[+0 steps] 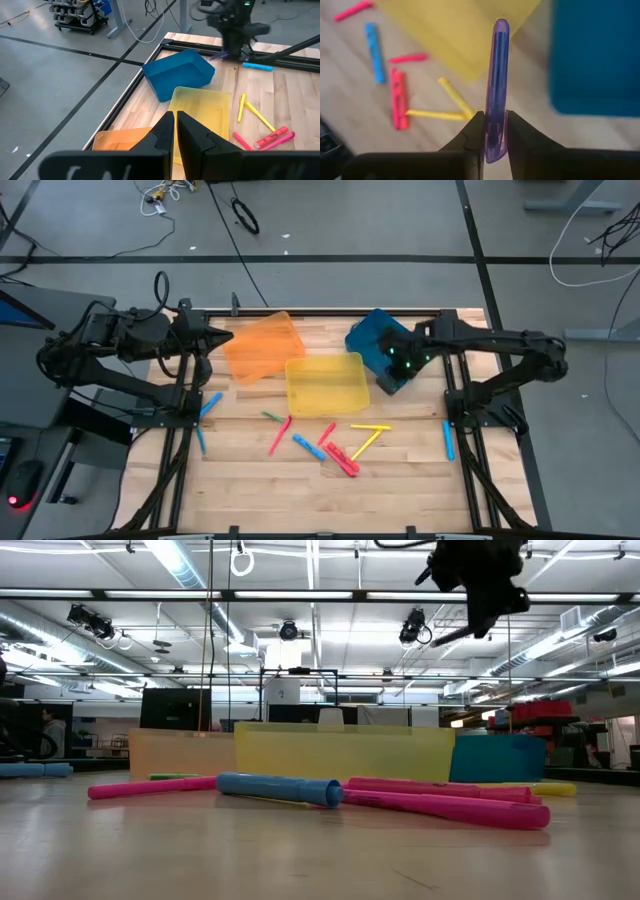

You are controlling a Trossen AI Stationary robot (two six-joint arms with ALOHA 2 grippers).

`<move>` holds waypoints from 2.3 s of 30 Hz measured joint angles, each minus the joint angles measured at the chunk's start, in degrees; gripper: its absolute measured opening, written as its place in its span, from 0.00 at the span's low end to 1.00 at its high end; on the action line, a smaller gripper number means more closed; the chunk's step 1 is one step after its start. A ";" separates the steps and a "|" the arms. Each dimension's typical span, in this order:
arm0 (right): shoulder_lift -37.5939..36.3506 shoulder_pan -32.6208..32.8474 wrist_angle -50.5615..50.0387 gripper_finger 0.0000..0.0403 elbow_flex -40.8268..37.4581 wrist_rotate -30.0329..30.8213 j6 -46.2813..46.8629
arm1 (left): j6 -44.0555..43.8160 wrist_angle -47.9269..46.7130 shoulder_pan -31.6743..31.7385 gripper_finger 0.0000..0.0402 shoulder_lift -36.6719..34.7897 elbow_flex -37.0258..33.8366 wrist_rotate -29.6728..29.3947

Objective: Pick & Place Markers
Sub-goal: Put the purple pen into the blue bin

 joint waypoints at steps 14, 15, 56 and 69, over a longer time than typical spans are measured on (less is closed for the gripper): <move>7.58 -21.45 0.14 0.12 0.02 2.61 -17.88 | 0.00 0.00 0.00 0.07 0.00 0.00 0.00; 8.45 -22.42 0.88 0.12 0.02 3.51 -18.97 | 0.00 0.00 0.00 0.07 0.00 0.00 0.00; 23.67 -26.77 25.48 0.15 -13.88 6.14 -25.74 | -0.07 0.02 0.00 0.07 0.04 0.00 0.00; 23.63 -26.77 23.51 0.54 -13.88 6.16 -24.75 | -0.09 0.02 -0.02 0.07 0.04 0.00 0.02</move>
